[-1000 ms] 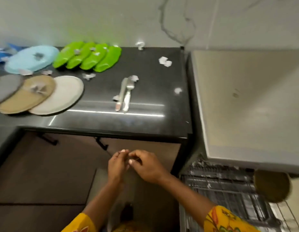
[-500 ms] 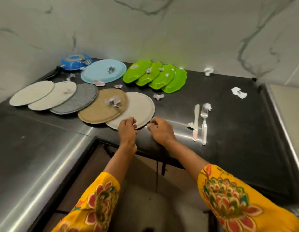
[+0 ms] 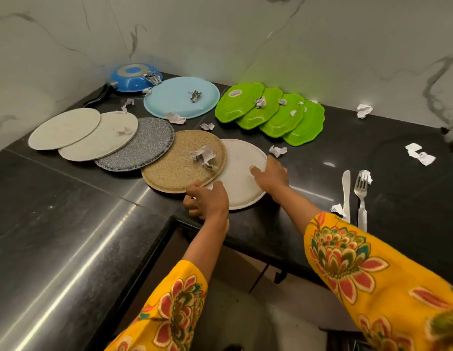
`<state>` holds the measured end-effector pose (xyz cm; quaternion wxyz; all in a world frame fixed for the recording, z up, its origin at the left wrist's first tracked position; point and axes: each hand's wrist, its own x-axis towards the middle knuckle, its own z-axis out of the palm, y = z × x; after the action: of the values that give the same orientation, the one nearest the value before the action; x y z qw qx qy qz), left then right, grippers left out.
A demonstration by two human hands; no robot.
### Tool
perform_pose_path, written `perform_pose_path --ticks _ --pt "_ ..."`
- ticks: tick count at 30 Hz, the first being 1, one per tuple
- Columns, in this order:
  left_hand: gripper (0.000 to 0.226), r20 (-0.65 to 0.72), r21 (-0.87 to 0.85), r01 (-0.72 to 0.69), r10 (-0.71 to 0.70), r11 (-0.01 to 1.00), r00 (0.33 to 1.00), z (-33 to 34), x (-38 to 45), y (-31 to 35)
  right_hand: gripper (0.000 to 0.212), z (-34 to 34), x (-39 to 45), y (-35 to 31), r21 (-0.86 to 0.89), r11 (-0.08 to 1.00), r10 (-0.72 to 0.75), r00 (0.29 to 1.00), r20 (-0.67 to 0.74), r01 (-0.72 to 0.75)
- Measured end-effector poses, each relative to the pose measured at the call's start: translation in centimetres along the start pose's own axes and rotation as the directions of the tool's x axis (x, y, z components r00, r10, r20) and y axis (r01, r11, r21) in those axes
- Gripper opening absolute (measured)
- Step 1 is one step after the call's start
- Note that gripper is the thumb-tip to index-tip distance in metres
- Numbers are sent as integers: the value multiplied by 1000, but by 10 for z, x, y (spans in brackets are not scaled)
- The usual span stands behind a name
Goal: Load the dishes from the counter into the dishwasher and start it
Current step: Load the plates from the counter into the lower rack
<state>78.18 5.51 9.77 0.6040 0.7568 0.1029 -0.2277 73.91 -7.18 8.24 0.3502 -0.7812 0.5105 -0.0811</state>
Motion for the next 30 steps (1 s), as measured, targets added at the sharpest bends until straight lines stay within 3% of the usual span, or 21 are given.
perform_pose_path --ticks 4,14,20,26,30 --pt "42 -14 -20 3 -3 1000 1000 6 -1 4 60 1 6 -3 80 997 20 999 -43 -17" --pt "48 -32 -23 32 -32 999 999 9 -11 -1 35 -14 3 9 350 920 231 966 -115 -178" --pt "38 9 -21 55 -54 998 998 10 -28 -10 34 -38 -17 30 495 860 261 940 -219 -123" --pt "33 93 -138 83 -70 987 993 12 -54 -16 31 -60 -42 54 520 850 310 879 -362 -86" --pt "31 134 -148 70 -50 987 990 17 -76 -23 40 -79 -59 73 460 886 280 859 -427 -60"
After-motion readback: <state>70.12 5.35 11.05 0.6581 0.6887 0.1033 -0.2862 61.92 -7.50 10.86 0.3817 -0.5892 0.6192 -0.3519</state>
